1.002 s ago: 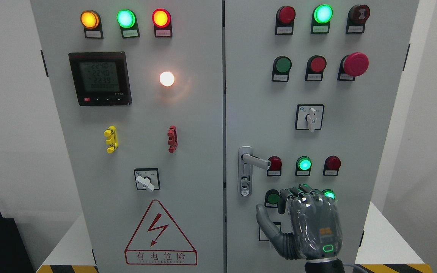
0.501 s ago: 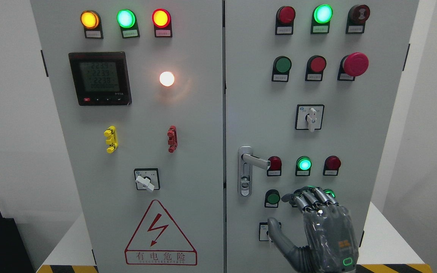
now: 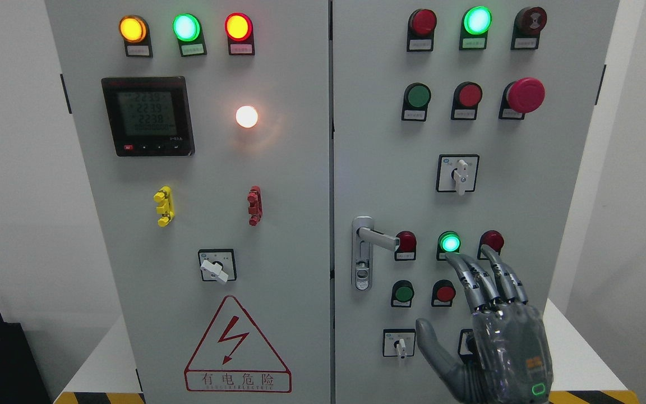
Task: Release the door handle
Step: 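Open the right hand fingers and pull the hand away from the handle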
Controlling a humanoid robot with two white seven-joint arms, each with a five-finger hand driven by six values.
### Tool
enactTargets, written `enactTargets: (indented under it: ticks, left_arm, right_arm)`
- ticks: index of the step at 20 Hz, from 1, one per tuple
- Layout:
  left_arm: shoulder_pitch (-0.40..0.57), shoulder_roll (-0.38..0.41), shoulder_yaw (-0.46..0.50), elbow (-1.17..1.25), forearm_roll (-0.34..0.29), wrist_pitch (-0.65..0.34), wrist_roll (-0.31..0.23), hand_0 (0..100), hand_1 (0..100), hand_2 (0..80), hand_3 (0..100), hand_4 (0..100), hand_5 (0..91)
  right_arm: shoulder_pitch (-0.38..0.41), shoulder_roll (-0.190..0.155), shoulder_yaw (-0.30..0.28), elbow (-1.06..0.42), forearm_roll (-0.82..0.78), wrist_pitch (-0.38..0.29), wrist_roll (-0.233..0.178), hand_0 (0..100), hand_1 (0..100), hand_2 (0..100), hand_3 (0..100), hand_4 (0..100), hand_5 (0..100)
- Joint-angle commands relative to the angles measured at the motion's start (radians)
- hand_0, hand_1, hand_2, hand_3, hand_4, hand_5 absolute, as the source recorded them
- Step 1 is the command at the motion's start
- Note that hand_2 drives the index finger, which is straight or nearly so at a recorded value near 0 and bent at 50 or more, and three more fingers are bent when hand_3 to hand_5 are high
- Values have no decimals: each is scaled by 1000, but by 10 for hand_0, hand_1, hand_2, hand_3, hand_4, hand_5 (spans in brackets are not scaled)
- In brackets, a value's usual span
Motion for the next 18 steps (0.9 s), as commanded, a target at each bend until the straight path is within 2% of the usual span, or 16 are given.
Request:
enactTargets:
  ticks: [1, 6, 18]
  left_arm:
    - [0, 0, 11, 17, 0, 0, 0, 120, 389, 0, 0, 0, 0]
    - [0, 0, 11, 17, 0, 0, 0, 120, 389, 0, 0, 0, 0]
    - [0, 0, 11, 17, 0, 0, 0, 120, 389, 0, 0, 0, 0]
  right_arm:
    - [3, 16, -31, -20, -7, -10, -5, 401, 156, 51, 67, 0, 0]
    - [7, 32, -29, -26, -7, -25, -3, 396, 164, 52, 76, 0, 0]
    - [7, 37, -26, -26, -7, -34, -2, 393, 171, 56, 97, 1, 0]
